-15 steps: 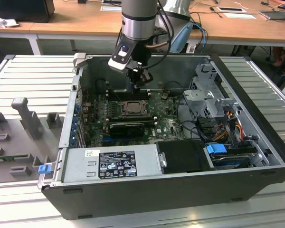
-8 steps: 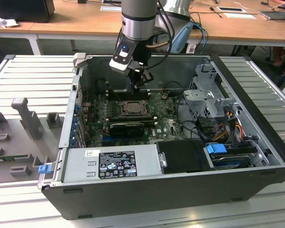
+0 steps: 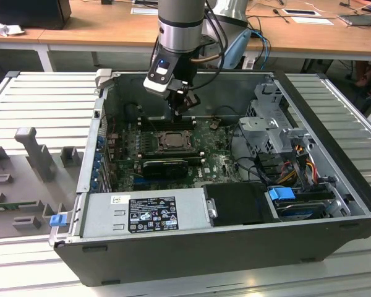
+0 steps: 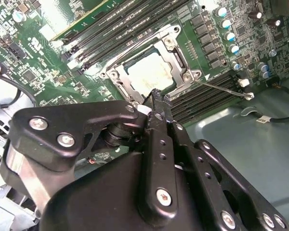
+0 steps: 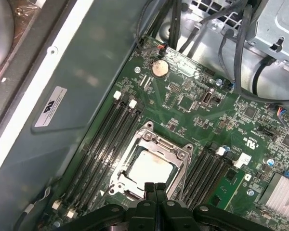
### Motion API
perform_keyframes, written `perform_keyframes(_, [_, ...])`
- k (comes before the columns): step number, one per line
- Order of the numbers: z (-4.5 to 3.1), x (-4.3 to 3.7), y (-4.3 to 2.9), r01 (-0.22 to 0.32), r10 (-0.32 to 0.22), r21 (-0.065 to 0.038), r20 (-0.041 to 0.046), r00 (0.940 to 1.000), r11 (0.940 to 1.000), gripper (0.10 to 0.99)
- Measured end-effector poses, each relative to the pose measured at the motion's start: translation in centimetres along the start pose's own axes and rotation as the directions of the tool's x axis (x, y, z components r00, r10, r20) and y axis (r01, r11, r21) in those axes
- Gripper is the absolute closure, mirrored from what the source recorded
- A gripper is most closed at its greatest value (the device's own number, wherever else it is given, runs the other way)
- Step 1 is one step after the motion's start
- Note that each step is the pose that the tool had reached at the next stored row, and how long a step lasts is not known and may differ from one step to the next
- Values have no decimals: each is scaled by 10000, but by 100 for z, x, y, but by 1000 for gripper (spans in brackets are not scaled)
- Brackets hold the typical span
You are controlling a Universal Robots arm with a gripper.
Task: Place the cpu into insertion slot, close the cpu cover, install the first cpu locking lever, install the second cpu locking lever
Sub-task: 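Install the first cpu locking lever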
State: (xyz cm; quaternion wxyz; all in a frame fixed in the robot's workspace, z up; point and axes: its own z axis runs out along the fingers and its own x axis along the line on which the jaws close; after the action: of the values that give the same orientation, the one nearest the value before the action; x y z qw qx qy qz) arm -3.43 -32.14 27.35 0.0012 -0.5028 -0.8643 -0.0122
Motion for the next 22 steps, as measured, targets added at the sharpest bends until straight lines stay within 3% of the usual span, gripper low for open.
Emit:
perform_keyframes(3, [2,0,0,352,-352,5,-7,9994,9994,980])
perform_keyframes(8, [7,0,0,1425,-1425,19,-30,9898,9898,980])
perform_keyframes(13, [9,0,0,2312,-2312,28,-50,9729,9729,980])
perform_keyframes(18, [11,0,0,3189,-3188,36,-71,9478,9478,980])
perform_keyframes(22, [11,0,0,3581,-3581,38,-81,9336,9337,980])
